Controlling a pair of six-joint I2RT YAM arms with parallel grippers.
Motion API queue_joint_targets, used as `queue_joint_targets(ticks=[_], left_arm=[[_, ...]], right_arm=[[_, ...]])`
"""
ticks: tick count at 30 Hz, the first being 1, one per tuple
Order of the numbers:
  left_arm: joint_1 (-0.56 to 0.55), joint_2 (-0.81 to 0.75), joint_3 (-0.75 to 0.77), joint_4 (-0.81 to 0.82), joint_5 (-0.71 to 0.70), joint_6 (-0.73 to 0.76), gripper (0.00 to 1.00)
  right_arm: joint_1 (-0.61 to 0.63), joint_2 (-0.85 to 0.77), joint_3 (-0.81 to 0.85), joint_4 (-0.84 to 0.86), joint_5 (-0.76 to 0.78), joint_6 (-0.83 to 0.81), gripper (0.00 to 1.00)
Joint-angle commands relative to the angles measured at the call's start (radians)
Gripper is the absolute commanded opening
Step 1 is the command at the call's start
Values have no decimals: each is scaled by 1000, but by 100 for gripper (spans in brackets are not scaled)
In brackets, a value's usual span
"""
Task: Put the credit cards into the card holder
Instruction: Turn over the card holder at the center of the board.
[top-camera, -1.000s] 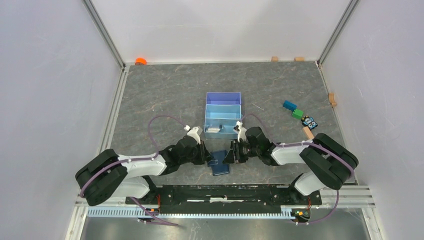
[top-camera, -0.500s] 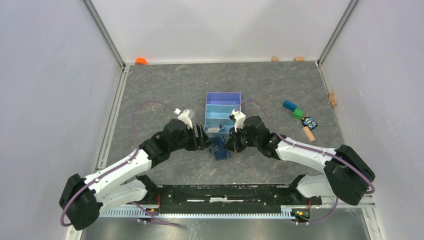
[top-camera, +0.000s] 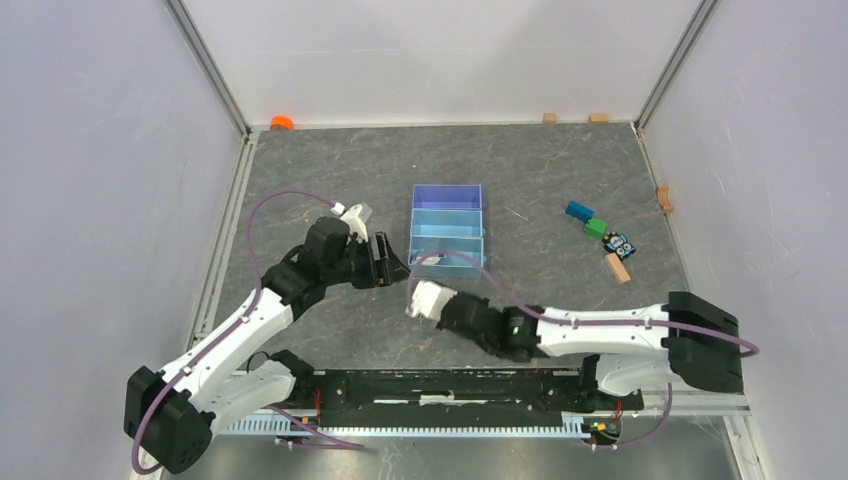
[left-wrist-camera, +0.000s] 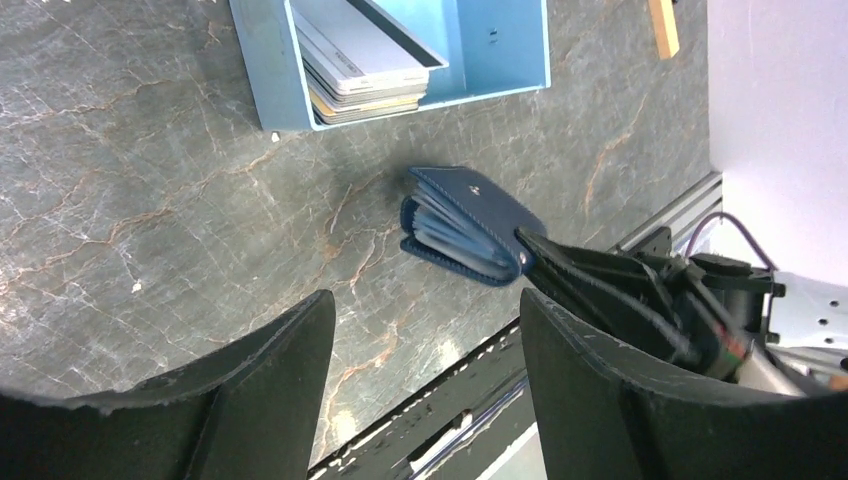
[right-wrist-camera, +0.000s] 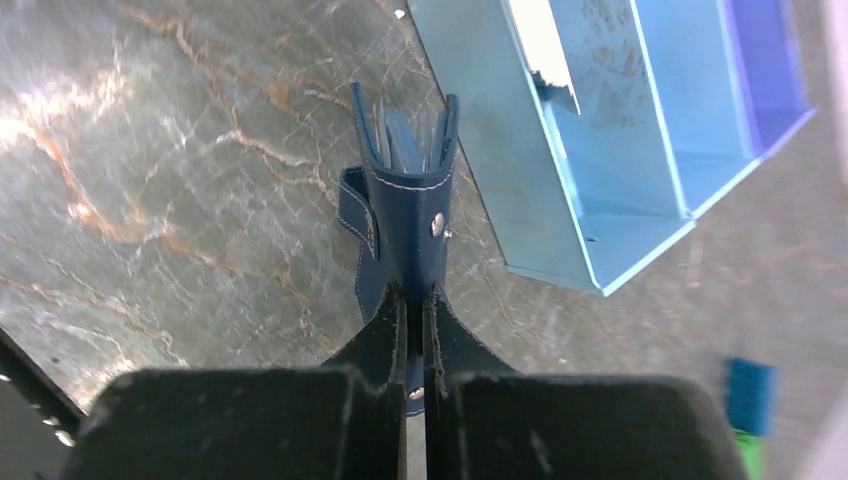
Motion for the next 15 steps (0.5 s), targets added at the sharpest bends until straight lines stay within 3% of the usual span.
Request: queue_joint_targets(ticks=[1,3,4,7,9,11,15], left_arm=[[5,2,-24,1,71,101,74],[5,3,-36,0,86,120,74],[4,4,-43,0,97,127,74],[-1,0,-75,25,123,120,74],[-13,-5,-112,62,138,97,74],[-38,-7,-140,93,137,71,73],[-99,-6,-176,129,96,42,73]], right_arm=[[198,71,-25,54,442,-178,0],[266,121,-18,42,506,-190,0],[294,149,1,8,512,-170,6],[344,199,45,-94,489,-89,43],[368,194,73,-154,446,-17,62],[380,164,99,-211,396,55,70],[381,65,125,-300,294,246,73]])
